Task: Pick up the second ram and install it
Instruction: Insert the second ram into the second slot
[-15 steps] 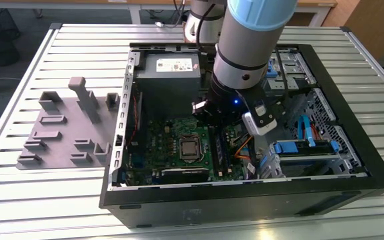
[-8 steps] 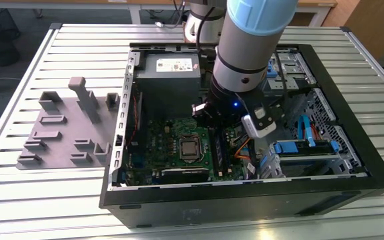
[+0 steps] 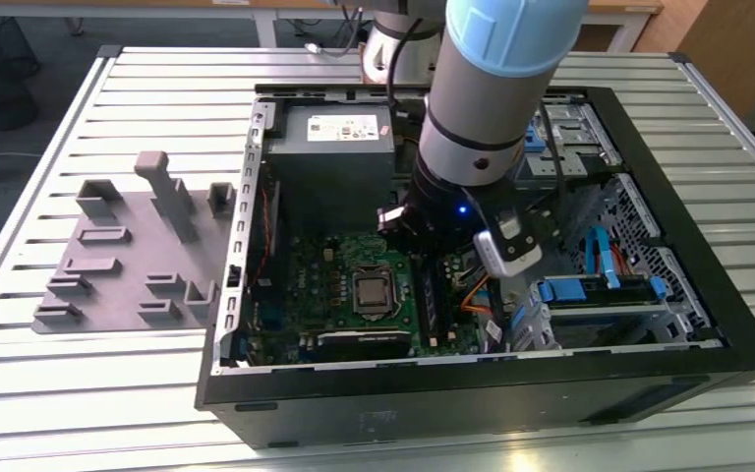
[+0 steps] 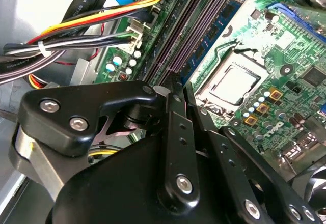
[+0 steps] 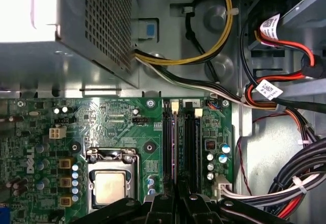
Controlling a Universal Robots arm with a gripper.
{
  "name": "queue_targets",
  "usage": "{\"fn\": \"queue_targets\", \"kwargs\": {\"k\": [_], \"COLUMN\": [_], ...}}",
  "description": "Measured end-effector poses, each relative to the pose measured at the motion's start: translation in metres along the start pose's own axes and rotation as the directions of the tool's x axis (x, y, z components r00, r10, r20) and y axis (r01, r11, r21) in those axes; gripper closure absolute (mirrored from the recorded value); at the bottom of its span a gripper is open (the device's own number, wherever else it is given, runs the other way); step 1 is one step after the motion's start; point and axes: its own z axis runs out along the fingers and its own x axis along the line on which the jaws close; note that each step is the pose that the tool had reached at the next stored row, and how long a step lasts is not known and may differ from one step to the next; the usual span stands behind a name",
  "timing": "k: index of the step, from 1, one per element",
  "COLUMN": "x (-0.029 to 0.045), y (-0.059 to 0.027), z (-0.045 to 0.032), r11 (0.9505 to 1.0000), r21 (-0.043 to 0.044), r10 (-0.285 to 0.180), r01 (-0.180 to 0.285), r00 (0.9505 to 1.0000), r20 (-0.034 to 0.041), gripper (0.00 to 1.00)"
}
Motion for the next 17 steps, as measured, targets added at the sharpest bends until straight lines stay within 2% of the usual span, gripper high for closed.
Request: {"fn": "queue_targets", "kwargs": {"k": [17], "x": [-0.0003], "y": [-0.0025], "z": [0.0049], "r11": [1.0], "r21": [-0.0004], "r10": [0.01], "r01": [-0.01], "r00": [1.0], "r20": [0.0004], "gripper": [0.86]}}
